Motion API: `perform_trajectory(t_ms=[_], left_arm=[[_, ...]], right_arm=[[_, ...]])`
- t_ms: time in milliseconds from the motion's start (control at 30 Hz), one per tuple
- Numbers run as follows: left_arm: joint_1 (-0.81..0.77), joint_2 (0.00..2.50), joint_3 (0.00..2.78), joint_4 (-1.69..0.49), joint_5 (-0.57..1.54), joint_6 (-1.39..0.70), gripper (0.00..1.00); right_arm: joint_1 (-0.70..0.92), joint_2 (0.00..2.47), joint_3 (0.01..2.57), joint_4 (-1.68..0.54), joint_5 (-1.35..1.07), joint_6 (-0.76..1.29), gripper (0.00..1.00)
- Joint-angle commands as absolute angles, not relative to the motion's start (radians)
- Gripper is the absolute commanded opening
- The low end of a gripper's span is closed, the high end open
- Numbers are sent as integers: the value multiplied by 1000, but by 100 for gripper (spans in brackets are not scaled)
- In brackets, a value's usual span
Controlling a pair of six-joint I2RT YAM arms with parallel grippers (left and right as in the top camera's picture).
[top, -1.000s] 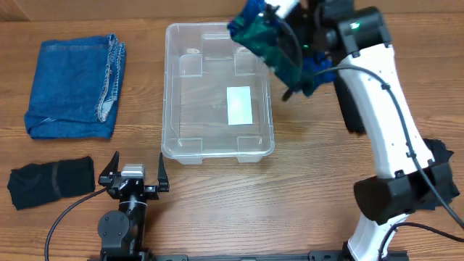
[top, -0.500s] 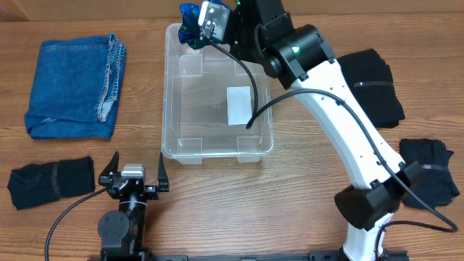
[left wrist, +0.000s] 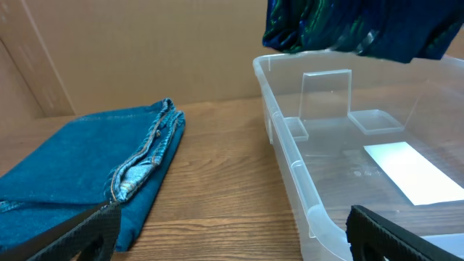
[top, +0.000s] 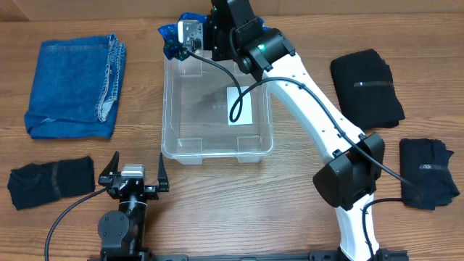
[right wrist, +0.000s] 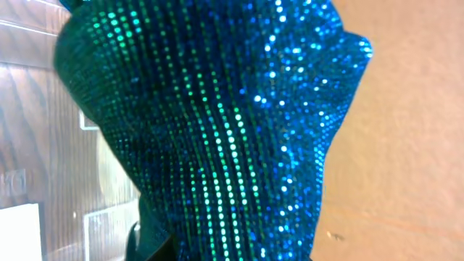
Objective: Pack container
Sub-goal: 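Lift the blue-green cloth and carry it into the clear bin, then release the cloth and press it flat in the bin's far end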
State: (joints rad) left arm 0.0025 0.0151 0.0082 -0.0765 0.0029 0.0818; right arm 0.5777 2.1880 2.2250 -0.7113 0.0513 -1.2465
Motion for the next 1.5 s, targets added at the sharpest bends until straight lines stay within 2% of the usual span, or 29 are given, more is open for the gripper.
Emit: perform_trajectory(t_ms=[0, 400, 433, 467, 533, 767, 900, 933, 1000, 1100, 1200, 1300, 1467], left_arm=[[9, 5, 5, -75, -7, 90, 100], [9, 5, 5, -75, -7, 90, 100], [9, 5, 5, -75, -7, 90, 100], [9, 5, 5, -75, -7, 90, 100], [9, 5, 5, -75, -7, 90, 100], [9, 5, 5, -75, -7, 90, 100], [9, 5, 5, -75, -7, 90, 100], [9, 5, 5, -75, -7, 90, 100], [9, 5, 5, -75, -7, 90, 100], [9, 5, 5, -75, -7, 90, 100], [9, 5, 5, -75, -7, 90, 100], [9, 5, 5, -75, -7, 90, 100], [9, 5, 5, -75, -7, 90, 100]], right_arm=[[582, 2230, 2252, -656, 22, -1269, 4], [551, 2300, 2251, -618, 11, -1259, 4], [548, 2300, 2251, -606, 19, -1253, 40], [548, 2300, 2251, -600, 32, -1253, 52], [548, 2300, 2251, -582, 64, -1234, 67], [550, 2264, 2253, -569, 92, -1148, 75], [550, 2202, 2253, -592, 92, -902, 81], [550, 2183, 2253, -615, 91, -797, 81], [547, 2156, 2253, -670, 88, -592, 76], [541, 2143, 2253, -772, 44, -327, 43], [541, 2143, 2253, -826, -26, -192, 23], [541, 2143, 2253, -825, -111, -91, 15], [527, 2154, 2253, -802, -114, -89, 14]])
